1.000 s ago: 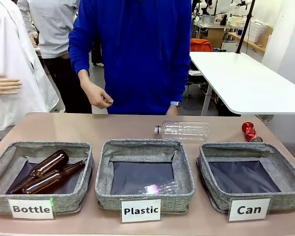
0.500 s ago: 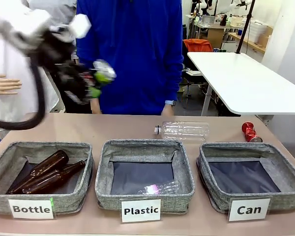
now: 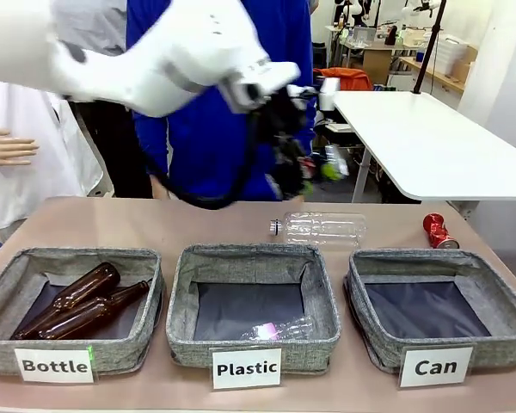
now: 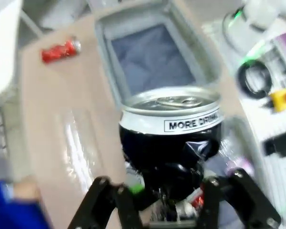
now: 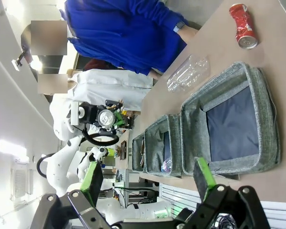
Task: Sort the can waste into the basket.
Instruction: Pick up the can waste from the table and place it in the right Fabric basket.
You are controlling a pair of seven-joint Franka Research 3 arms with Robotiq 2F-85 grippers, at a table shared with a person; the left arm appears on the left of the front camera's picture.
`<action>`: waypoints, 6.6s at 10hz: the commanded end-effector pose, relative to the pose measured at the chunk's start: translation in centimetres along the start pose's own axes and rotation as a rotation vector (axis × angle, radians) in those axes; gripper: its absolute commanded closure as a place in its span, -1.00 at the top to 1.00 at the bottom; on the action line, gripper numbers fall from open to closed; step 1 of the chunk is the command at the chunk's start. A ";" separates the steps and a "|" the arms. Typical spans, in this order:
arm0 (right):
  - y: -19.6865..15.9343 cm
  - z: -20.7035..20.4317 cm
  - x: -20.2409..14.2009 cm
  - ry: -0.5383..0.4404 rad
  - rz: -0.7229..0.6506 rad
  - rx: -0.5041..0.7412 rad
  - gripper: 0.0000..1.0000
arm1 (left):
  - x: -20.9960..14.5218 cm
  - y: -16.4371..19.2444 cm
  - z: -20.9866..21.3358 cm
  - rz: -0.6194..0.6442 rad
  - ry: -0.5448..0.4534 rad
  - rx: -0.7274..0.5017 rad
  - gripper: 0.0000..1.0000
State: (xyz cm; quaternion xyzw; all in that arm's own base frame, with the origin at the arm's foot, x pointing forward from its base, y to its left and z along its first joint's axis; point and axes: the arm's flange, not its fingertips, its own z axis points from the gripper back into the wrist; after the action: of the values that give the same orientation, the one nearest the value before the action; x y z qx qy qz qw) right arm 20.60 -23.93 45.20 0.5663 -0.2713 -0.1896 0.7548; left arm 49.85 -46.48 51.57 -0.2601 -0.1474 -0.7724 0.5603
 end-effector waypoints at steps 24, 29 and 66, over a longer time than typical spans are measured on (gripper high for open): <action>-2.5 3.3 3.8 0.013 -0.029 -0.214 1.00 | 5.1 -6.3 -3.1 0.049 0.174 -0.261 1.00; 4.0 -11.0 3.3 0.249 0.079 -0.163 1.00 | -10.0 -18.1 11.5 0.458 -0.036 0.090 1.00; 9.1 -26.3 10.5 0.307 0.809 -1.036 1.00 | -43.7 -33.9 22.5 1.351 -0.836 0.249 1.00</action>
State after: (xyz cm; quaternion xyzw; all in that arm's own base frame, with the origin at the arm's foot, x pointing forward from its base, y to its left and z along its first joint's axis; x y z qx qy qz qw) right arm 41.49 -6.60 49.90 0.0069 -0.2387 0.0172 0.9709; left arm 33.83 10.75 47.47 -0.4962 -0.2416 -0.0811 0.8300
